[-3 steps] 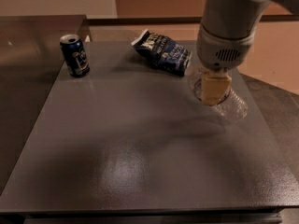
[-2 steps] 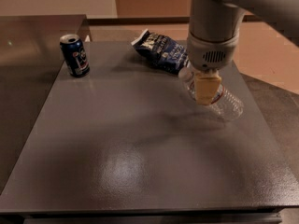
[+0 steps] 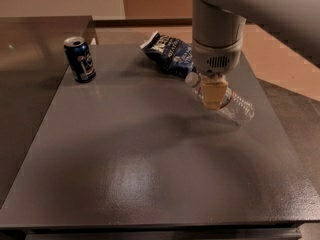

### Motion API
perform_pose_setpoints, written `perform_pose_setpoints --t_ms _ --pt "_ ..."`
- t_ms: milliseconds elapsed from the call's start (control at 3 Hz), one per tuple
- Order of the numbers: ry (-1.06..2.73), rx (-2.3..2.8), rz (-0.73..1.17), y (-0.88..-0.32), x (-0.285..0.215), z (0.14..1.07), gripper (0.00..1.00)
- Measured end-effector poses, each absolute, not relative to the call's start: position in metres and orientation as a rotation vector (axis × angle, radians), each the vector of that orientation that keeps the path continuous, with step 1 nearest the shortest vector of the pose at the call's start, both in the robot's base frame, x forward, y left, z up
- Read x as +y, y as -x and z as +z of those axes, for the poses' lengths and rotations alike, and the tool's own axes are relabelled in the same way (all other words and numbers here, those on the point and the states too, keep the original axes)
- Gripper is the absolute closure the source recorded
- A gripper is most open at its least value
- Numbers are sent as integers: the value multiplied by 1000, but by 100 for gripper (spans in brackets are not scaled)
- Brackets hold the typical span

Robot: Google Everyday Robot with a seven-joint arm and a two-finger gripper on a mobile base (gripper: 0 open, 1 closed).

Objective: Knock water bottle over

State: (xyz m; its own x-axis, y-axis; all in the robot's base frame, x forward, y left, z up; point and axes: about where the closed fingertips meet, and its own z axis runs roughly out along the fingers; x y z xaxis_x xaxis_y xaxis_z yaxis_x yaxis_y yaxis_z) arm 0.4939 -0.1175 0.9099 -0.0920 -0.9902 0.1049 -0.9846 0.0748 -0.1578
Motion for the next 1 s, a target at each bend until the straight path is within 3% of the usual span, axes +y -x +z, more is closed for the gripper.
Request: perform_pose_setpoints --t_ms 333,667,1000 --pt "2082 2262 -298 -498 -115 910 13" --pt "2071 2248 -302 -502 -113 911 0" --pt "2071 2248 -302 -502 -113 911 0"
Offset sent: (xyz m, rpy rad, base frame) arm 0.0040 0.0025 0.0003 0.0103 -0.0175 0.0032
